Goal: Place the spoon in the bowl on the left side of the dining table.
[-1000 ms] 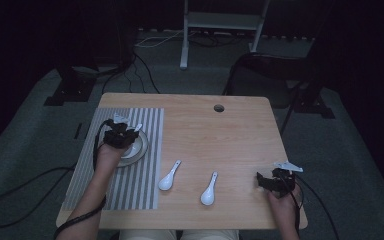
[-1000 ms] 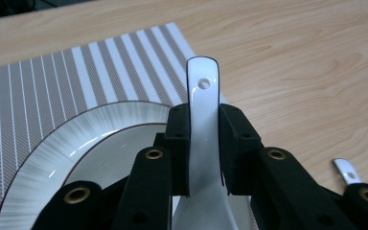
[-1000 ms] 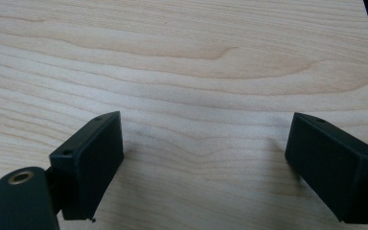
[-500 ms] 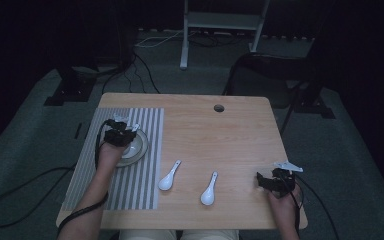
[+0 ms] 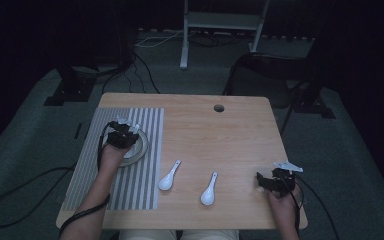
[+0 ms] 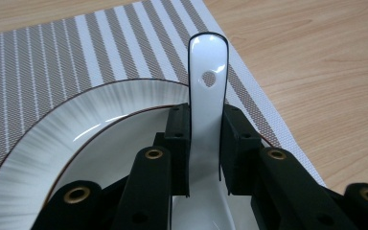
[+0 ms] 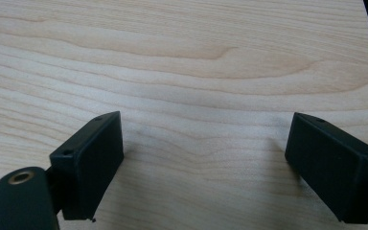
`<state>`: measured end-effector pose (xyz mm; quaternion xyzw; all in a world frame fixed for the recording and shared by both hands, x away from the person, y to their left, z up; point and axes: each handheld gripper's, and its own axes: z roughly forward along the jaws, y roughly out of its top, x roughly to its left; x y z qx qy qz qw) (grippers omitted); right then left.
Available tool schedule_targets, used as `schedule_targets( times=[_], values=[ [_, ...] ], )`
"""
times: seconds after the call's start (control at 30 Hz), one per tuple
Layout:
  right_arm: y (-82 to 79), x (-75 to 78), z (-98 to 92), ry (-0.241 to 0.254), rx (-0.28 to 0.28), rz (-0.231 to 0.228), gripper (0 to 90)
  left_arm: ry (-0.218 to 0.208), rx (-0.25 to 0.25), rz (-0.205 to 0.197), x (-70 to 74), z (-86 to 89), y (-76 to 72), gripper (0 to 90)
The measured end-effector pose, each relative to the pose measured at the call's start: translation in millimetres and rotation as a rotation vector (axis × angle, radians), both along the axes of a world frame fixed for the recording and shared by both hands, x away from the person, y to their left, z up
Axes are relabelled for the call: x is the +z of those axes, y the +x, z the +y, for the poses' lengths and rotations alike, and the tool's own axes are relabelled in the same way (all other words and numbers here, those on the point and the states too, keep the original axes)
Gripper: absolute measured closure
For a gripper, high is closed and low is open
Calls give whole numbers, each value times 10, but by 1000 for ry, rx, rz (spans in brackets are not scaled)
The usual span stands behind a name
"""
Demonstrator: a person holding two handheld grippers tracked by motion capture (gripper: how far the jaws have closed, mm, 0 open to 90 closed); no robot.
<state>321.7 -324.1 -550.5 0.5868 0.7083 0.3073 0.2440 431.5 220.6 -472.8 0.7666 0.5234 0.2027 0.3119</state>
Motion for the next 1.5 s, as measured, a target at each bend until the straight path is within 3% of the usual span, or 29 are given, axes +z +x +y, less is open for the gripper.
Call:
schedule_targets(
  times=[0.13,0.23,0.67,0.8,1.07,1.27,1.33,1.4,1.5],
  values=[
    [0,0,0,0,0,0,123,-6,1,12,2,10,8,742],
    [0,0,0,0,0,0,123,-8,3,15,-14,14,4,667],
    [0,0,0,0,0,0,123,1,5,7,1,24,-93,502],
    [0,0,0,0,0,0,123,-26,18,6,39,37,-141,425],
    [0,0,0,0,0,0,123,-28,12,-6,103,39,-268,302],
    [0,0,0,0,0,0,123,-32,6,-9,85,55,-345,280],
    [0,0,0,0,0,0,123,-30,0,-2,82,50,-369,197],
    [0,0,0,0,0,0,123,-22,-3,-7,84,40,-398,193],
    [0,0,-1,0,0,0,123,-17,0,0,91,34,-419,89]
  ],
)
